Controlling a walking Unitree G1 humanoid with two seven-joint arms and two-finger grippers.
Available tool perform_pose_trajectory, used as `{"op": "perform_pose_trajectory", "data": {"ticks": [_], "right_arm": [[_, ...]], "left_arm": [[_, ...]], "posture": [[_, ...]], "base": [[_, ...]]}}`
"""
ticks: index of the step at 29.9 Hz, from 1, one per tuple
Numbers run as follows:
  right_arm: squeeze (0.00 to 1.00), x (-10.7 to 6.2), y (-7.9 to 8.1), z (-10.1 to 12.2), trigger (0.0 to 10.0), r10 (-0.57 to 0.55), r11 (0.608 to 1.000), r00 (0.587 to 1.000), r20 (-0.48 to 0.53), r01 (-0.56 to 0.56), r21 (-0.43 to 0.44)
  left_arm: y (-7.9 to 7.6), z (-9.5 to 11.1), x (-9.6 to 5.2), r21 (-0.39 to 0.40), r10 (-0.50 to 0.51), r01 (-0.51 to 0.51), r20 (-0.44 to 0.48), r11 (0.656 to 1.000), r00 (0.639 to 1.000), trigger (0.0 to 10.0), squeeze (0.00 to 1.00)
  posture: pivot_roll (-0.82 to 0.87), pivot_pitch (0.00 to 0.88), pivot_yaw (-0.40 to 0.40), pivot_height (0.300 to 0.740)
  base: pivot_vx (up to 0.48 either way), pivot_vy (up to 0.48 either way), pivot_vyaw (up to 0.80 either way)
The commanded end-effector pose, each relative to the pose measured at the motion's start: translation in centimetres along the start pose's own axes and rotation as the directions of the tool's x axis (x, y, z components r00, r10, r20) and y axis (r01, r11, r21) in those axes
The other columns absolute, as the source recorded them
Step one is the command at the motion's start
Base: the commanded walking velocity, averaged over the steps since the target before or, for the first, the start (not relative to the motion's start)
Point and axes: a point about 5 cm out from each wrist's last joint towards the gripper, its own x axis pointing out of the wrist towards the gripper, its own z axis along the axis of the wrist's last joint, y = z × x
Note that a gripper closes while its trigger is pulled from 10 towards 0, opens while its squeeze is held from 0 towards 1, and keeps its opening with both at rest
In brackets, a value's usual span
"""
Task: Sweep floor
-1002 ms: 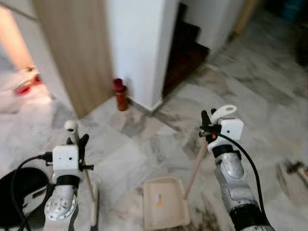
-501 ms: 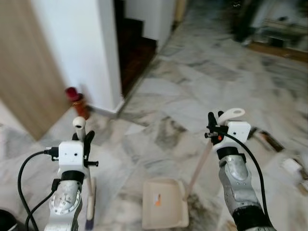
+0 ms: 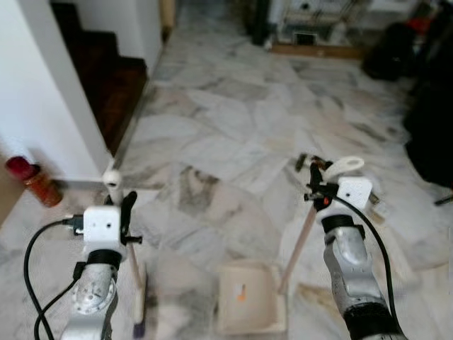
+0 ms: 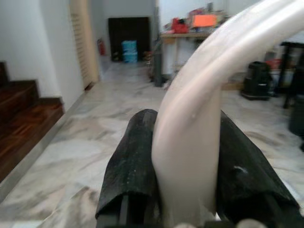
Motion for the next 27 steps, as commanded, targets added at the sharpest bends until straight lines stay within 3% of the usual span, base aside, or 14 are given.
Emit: {"op": "perform_pose_trajectory", "data": {"ticks": [1,9,27], "right_arm": [[0.00,0.2,-0.3,0.8,10.0,-0.016,1.000,0.999,0.040,0.016,0.010],[0.00,0.5,0.7,1.1,10.0,0.009,1.000,0.998,0.055,-0.010,0.027],[0.00,0.3,0.6,0.8,10.0,0.038,0.999,0.998,0.041,-0.039,0.021]], "left_arm": [[-0.2,0.8,0.2,0.011,-0.015,0.015,0.038,1.000,0.999,10.0,0.00],[-0.1,0.7,0.2,0.006,-0.006,0.006,0.030,1.000,1.000,10.0,0.00],[0.5,0.2,-0.6,0.019,0.020,-0.020,0.019,1.000,1.000,10.0,0.00]], "posture": [[-0.04,0.094,0.016,0.740],[0.01,0.090,0.005,0.740],[0.00,0.055,-0.010,0.740]], "base": [[0.000,0.000,-0.80],[0.000,0.000,0.00],[0.324,0.000,0.00]]}}
